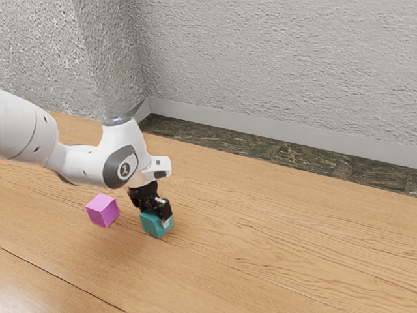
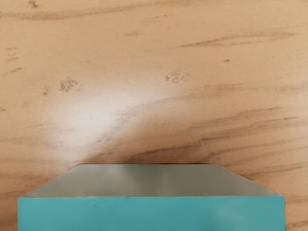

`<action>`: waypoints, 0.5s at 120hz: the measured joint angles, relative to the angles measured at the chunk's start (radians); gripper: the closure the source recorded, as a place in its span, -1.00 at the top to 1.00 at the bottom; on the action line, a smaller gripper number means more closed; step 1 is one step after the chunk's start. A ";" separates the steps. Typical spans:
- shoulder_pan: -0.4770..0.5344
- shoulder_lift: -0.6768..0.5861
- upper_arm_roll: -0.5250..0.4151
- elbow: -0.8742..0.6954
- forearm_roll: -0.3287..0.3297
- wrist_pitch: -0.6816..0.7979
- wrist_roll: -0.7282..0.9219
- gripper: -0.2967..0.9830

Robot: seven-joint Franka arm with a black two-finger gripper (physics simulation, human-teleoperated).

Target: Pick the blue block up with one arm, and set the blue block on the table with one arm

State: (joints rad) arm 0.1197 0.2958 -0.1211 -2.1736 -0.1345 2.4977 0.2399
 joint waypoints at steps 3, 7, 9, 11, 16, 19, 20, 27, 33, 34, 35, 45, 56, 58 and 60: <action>0.000 0.000 0.000 0.000 -0.004 0.003 -0.003 0.28; 0.000 -0.001 0.000 0.001 -0.008 0.006 -0.007 0.32; 0.000 -0.002 0.000 0.001 -0.010 0.008 -0.009 0.34; 0.000 -0.004 0.000 0.002 -0.011 0.009 -0.011 0.35; 0.000 -0.011 0.001 0.005 -0.014 0.010 -0.014 0.38; 0.000 -0.017 0.003 0.016 -0.015 0.003 -0.016 0.40; 0.000 -0.019 0.004 0.022 -0.016 0.000 -0.017 0.41; 0.000 -0.032 0.009 0.092 -0.016 -0.048 -0.022 0.44; 0.000 -0.043 0.015 0.132 -0.015 -0.095 -0.026 0.46; 0.000 -0.045 0.016 0.137 -0.015 -0.104 -0.026 0.46; -0.001 -0.049 0.019 0.142 -0.015 -0.113 -0.027 0.46; -0.004 -0.096 0.067 0.269 -0.022 -0.256 -0.034 0.49; -0.036 -0.187 0.177 0.459 -0.056 -0.479 -0.042 0.50; -0.046 -0.204 0.199 0.488 -0.061 -0.522 -0.043 0.51; -0.056 -0.217 0.218 0.518 -0.064 -0.563 -0.044 0.51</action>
State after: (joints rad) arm 0.0641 0.0786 0.0965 -1.6557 -0.1984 1.9348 0.1957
